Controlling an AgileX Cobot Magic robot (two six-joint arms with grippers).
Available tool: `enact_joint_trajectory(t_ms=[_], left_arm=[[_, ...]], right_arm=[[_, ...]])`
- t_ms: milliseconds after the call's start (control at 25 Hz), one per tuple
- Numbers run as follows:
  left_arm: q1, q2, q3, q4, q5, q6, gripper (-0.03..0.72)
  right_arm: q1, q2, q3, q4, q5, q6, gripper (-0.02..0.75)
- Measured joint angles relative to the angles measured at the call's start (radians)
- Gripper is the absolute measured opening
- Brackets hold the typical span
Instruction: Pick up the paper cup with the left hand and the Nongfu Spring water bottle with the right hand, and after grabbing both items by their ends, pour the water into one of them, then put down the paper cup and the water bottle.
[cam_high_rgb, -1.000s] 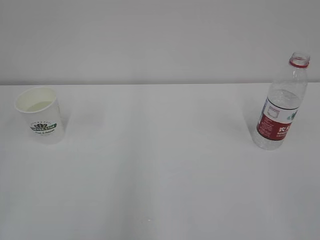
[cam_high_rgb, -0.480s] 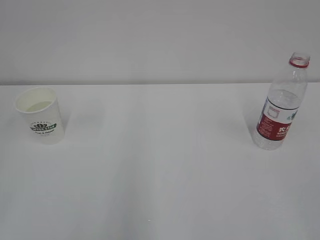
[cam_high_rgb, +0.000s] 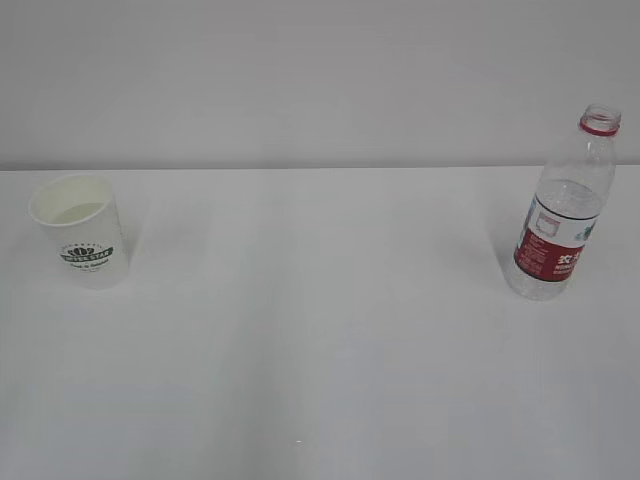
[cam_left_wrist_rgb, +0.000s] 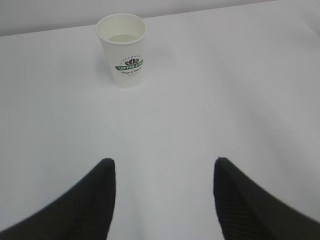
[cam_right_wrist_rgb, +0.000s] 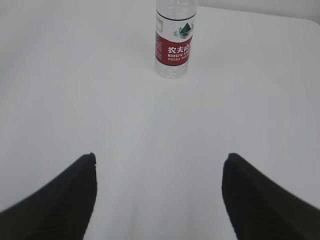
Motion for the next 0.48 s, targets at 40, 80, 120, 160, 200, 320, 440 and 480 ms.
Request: enact_joint_trajectory(t_ms=[40,80,120,160,200,320,440,480], left_arm=[[0.000,0.000,0.000,0.000,-0.001,0.000,0.453],[0.000,0.000,0.000,0.000,-0.001,0.000,0.453],[0.000,0.000,0.000,0.000,-0.001,0.000,0.453],[0.000,0.000,0.000,0.000,-0.002,0.000,0.453],[0.000,0.000,0.000,0.000,-0.002,0.000,0.453],[0.000,0.000,0.000,0.003,-0.002,0.000,0.453],[0.000,0.000,0.000,0.003,-0.002,0.000,0.453],[0.000,0.000,0.000,0.003,-0.002,0.000,0.453]], right_arm=[[0.000,0.000,0.000,0.000,-0.002,0.000,0.588],[0.000,0.000,0.000,0.000,-0.002,0.000,0.588],[0.000,0.000,0.000,0.000,-0.004,0.000,0.588],[0.000,0.000,0.000,0.000,-0.004,0.000,0.588],[0.000,0.000,0.000,0.000,-0.004,0.000,0.588],[0.000,0.000,0.000,0.000,-0.004,0.000,0.587],[0.000,0.000,0.002,0.000,-0.004,0.000,0.587],[0.000,0.000,0.002,0.000,-0.004,0.000,0.587]])
